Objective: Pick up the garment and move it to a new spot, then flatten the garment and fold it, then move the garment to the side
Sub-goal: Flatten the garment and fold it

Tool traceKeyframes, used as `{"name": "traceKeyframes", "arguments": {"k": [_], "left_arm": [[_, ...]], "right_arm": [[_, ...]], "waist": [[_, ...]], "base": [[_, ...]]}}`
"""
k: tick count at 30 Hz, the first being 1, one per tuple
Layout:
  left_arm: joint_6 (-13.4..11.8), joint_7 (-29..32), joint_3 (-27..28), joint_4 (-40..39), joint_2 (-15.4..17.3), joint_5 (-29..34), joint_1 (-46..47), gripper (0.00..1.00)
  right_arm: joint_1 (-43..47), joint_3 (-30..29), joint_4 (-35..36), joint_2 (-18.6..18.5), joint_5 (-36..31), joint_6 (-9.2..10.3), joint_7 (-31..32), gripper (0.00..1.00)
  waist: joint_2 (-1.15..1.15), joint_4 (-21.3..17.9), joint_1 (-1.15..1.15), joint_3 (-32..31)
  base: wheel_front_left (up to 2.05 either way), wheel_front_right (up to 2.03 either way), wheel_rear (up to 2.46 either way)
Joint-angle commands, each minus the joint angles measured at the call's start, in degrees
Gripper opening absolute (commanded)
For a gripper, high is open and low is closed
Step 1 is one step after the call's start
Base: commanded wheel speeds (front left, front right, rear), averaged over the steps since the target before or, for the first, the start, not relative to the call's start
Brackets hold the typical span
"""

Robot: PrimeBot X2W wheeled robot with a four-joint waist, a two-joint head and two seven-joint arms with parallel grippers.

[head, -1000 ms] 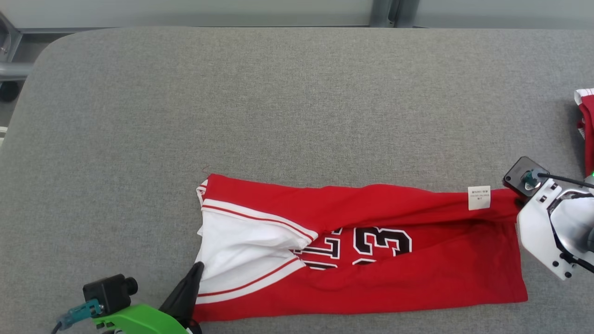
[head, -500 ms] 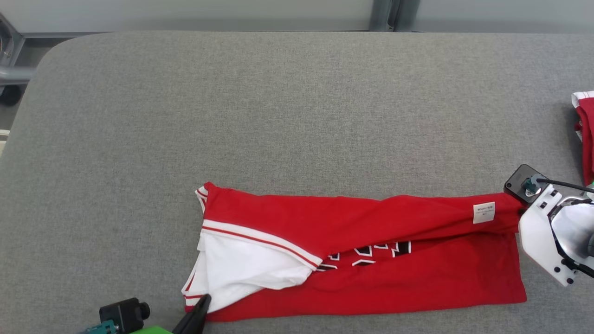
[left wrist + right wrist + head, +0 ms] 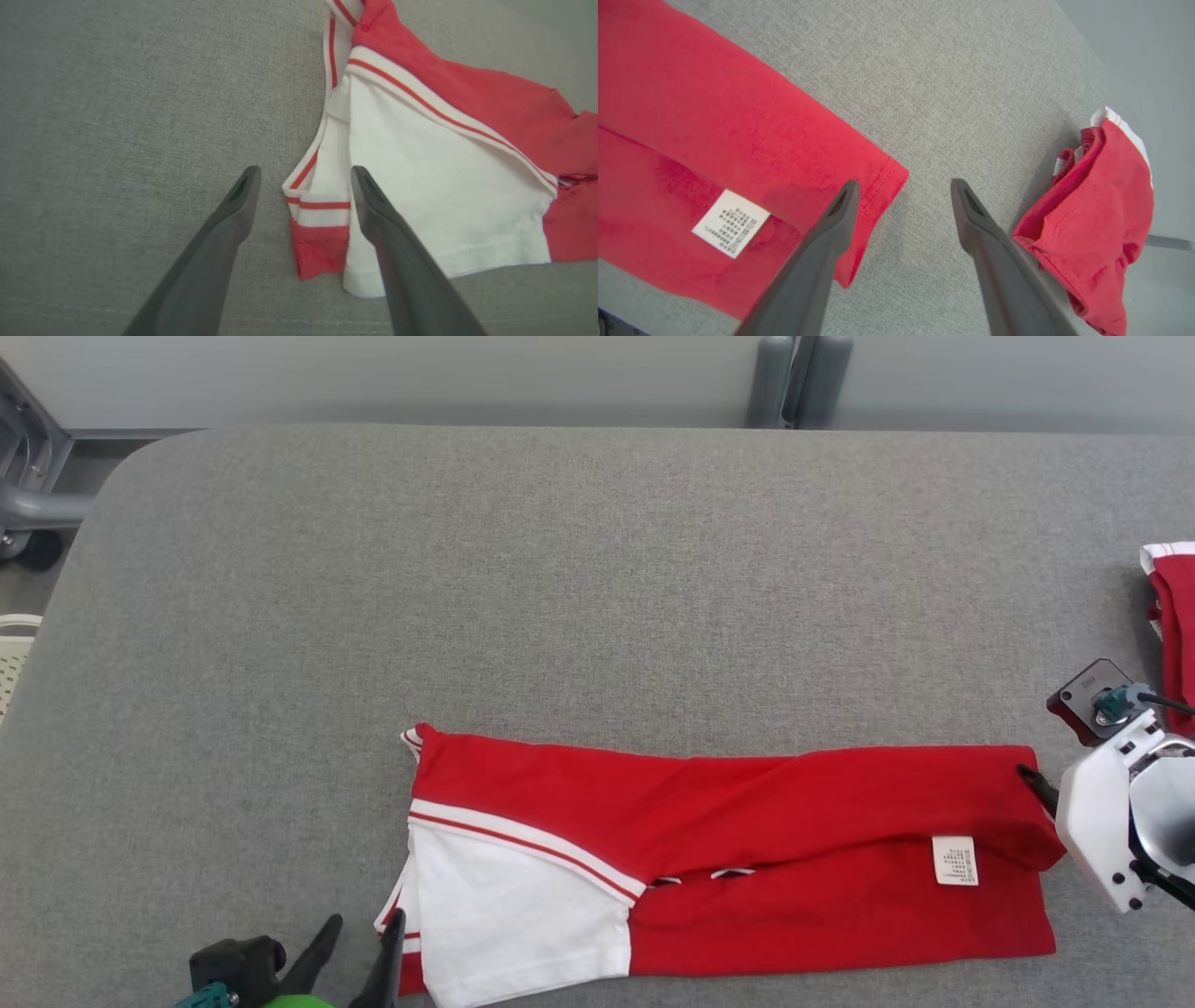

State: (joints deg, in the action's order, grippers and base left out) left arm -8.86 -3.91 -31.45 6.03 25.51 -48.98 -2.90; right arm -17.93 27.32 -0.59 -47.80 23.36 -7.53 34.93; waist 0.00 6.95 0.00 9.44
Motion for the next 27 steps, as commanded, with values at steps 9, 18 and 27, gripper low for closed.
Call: {"name": "traceKeyframes", "arguments": {"k": [9, 18, 27], "left_arm": [[-5.8, -10.4, 3.9, 0.3, 0.4, 10.3, 4.2, 1.00], [-5.9, -11.3, 12.8, -6.1, -4.4, 19.7, 4.3, 1.00], [-0.5, -11.3, 18.9, -5.3, -9.0, 23.6, 4.6, 1.00]], "right_arm": [[12.2, -18.6, 4.1, 14.1, -6.5, 0.09, -10.0, 1.00], [19.0, -29.2, 3.6, 32.1, -10.7, 0.08, -27.0, 1.00], [18.0, -31.9, -2.4, 38.5, -13.2, 0.09, -39.9, 1.00]], "waist": [[0.00, 0.2, 0.00, -2.1], [0.00, 0.0, 0.00, -4.0], [0.00, -0.2, 0.00, -6.2]], "base": [[0.00, 0.00, 0.00], [0.00, 0.00, 0.00], [0.00, 0.00, 0.00]]}}
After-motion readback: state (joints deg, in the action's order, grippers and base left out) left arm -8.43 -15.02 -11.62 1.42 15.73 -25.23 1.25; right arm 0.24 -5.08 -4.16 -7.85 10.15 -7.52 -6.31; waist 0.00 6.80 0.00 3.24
